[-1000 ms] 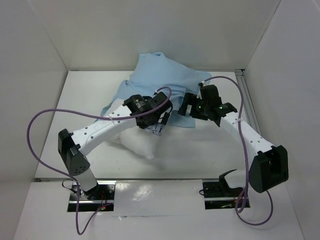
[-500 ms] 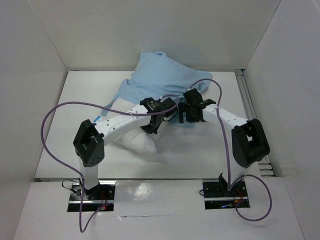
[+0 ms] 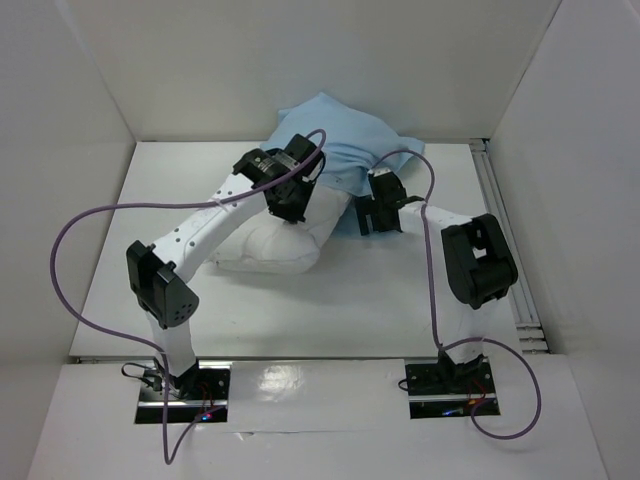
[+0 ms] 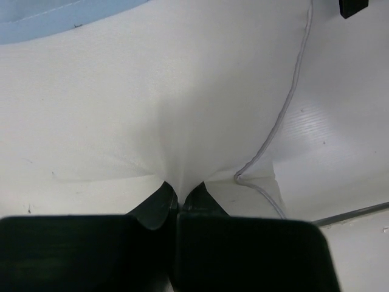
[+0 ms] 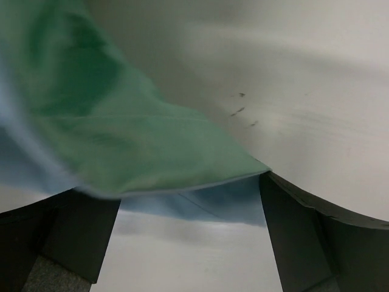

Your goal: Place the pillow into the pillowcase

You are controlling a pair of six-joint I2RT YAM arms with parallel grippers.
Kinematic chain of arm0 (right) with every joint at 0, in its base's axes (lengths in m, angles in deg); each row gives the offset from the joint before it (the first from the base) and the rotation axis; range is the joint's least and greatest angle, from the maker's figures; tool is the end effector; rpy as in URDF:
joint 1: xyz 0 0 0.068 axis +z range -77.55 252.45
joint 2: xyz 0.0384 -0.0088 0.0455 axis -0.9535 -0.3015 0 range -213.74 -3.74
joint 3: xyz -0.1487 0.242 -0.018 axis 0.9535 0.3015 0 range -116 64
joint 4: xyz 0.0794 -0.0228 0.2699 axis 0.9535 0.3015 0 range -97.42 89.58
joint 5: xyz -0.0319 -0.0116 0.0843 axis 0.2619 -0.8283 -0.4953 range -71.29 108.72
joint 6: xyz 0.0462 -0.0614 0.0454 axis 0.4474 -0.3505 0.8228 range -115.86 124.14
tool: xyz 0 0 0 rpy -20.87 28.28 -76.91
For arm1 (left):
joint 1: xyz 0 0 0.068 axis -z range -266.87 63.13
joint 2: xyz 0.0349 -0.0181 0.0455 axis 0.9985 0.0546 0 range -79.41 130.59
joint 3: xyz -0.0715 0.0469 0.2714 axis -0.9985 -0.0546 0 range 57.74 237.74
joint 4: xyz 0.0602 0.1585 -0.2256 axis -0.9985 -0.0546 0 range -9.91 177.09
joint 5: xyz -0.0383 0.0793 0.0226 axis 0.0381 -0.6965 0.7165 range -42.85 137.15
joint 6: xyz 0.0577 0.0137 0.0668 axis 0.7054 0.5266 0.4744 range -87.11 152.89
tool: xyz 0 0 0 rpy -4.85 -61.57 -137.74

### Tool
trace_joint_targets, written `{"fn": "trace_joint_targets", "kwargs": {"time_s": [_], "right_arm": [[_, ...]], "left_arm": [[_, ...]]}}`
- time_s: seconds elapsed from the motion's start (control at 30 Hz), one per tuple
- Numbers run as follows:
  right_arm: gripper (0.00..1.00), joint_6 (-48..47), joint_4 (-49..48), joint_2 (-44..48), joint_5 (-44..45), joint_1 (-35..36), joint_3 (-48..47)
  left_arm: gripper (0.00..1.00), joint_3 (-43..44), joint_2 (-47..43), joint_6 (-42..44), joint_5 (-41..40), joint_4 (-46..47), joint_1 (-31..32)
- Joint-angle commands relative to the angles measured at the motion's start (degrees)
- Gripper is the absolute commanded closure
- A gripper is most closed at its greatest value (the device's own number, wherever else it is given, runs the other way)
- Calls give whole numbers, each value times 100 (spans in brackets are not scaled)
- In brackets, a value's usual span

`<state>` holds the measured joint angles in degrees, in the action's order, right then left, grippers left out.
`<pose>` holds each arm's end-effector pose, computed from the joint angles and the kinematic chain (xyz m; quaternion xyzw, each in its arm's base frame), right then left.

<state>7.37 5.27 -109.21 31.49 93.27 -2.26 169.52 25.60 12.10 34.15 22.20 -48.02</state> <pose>0.4100 0.1372 0.1380 -0.1078 0.9339 -0.0354 0.3391 0.3458 -0.2557 0.3425 0.1192 0.9484 -0.0414 0.2909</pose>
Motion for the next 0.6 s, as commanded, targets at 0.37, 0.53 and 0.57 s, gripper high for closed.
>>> {"fn": "trace_joint_targets", "kwargs": {"time_s": [0.37, 0.53, 0.57], "right_arm": [[3, -173, -1215, 97, -562, -386, -256], [49, -120, -1365, -9, -847, -386, -405], [71, -68, -1426, 70, -795, -386, -318]], "left_arm": [[100, -86, -499, 322, 385, 634, -360], [100, -192, -552, 322, 516, 687, -361], [100, -245, -552, 270, 578, 740, -361]]}}
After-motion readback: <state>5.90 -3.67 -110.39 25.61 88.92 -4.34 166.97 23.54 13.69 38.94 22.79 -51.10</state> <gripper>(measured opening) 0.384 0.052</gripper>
